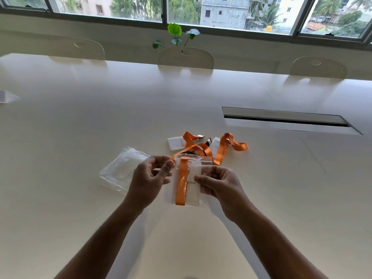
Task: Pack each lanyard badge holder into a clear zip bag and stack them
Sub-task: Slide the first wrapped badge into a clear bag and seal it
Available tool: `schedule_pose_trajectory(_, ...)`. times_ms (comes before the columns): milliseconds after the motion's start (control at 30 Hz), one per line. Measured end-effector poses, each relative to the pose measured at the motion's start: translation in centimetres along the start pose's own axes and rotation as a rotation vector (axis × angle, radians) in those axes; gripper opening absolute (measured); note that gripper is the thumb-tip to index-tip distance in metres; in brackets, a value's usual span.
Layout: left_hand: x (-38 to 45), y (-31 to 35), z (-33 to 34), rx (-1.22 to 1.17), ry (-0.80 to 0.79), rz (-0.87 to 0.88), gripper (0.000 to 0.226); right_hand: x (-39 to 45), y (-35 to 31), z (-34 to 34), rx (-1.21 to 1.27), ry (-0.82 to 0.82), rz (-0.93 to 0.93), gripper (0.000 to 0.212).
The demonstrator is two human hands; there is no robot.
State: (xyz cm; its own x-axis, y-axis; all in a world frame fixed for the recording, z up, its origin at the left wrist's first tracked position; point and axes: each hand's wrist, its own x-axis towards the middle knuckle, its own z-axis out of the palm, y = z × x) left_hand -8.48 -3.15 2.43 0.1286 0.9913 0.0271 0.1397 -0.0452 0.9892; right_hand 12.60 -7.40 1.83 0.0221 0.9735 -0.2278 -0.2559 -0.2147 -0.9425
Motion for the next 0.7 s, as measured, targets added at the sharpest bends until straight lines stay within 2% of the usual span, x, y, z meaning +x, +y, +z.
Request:
schedule_pose_trajectory(67,0.1,-0.4,-2.8,-0.008,0.019,-0.019,0.045,0.6,0.3,2.3,0.049,0.016,0.020,0.030)
schedule_pose_trajectory(200,0.2,-0.8,-6.5,-0.078,-0.142,-0.174,0.041,2.0,0.8,7.4,0.090,-0.004,0.026,0.022)
schedule_pose_trajectory(300,0.6,-0.9,-9.3,-0.092,-0.049,-0.162,0.030,3.1,1.2,11.1,0.105,-0.032,0.029,0.030)
schedule_pose_trajectory(500,1.7,-2.3,-16.6,-0.004,0.112,-0.147,0.029,5.5,2.4,17.3,-0.037,-0.018,0.011,0.033)
schedule_pose_trajectory(567,2.1,-3.2,-18.8,0.073,0.166,-0.137,0.031,6.5,3.0,19.6,-0.130,-0.014,-0.020,0.037)
schedule_pose_trajectory(700,2.3,-4.9,-21.4,0.379,0.243,-0.096,0.039,8.3,4.5,23.0,-0.402,0.069,-0.107,0.036)
